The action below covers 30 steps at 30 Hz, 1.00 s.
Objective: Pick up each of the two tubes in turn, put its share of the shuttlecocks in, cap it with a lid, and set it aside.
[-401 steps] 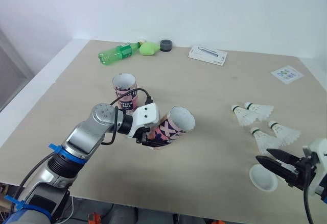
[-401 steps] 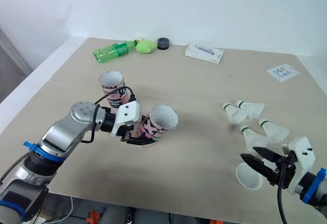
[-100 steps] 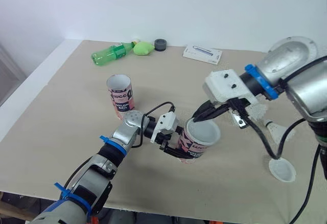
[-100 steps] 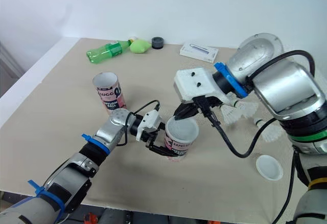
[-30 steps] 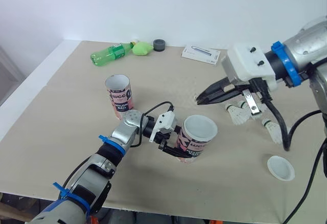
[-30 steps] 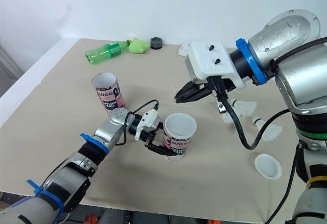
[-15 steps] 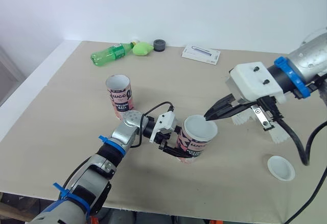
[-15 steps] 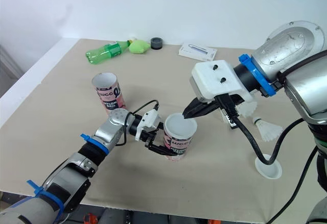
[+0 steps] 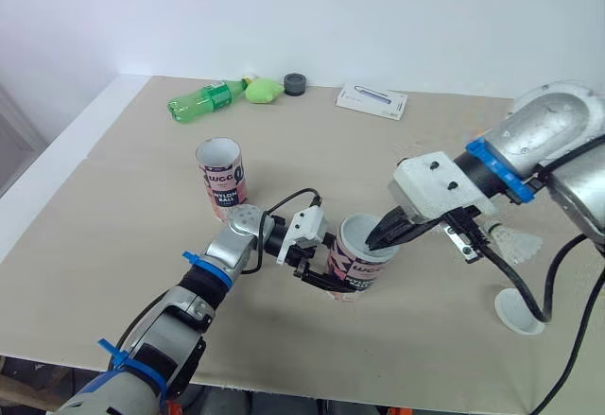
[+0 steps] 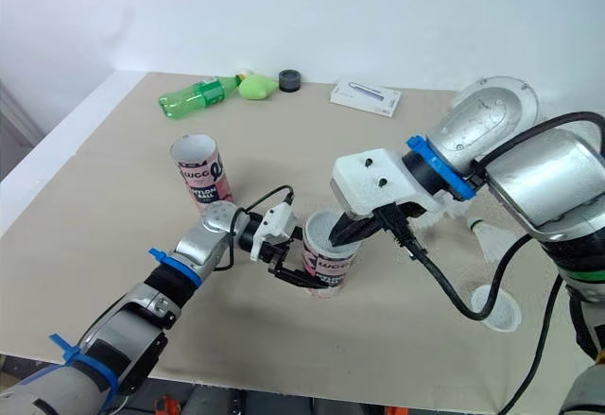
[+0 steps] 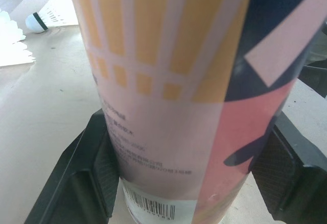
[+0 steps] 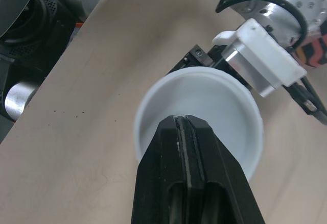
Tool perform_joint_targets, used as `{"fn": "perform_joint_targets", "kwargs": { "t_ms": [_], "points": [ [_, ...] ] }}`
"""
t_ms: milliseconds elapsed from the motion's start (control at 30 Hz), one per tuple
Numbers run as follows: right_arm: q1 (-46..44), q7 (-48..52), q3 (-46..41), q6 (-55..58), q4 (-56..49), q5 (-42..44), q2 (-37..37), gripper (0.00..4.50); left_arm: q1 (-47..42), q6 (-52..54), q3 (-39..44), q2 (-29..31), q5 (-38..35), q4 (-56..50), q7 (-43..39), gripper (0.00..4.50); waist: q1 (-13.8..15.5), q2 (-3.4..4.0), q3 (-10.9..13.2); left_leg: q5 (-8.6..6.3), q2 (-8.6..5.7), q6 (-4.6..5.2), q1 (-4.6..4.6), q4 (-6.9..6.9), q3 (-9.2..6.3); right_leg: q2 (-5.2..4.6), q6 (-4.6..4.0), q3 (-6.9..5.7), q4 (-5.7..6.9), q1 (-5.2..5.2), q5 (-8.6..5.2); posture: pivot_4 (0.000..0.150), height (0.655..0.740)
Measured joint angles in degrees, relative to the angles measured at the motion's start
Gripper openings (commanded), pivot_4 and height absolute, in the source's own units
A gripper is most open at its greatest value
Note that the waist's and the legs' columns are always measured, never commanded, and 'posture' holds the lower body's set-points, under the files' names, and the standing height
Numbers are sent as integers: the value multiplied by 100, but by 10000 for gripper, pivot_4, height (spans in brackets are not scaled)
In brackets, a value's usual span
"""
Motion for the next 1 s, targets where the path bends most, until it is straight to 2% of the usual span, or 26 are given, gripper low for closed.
{"fn": "perform_joint_targets", "kwargs": {
  "t_ms": [467, 733, 1000],
  "points": [
    [81, -3, 91, -569, 62, -351, 51, 313, 76, 23, -1, 6, 2, -48, 91, 31312, -1, -16, -16, -1, 1, -1, 28, -3, 0, 0, -11, -1, 0, 20, -15, 1500, 7294],
    [172, -2, 134, -1000, 245, -1072, 343, 313, 124, 71, 1, 54, 4, -52, 172, 31312, -7, -36, -47, -1, 13, -2, 58, -4, 13, 0, -25, 0, 0, 38, -10, 1500, 7294],
    [187, -10, 158, -1094, 182, -1131, 290, 313, 136, 70, -12, 51, 7, -53, 187, 31312, -32, -53, -63, -2, 17, -3, 59, -7, 16, -1, -29, 1, -1, 38, -10, 1500, 7294]
  ]
}}
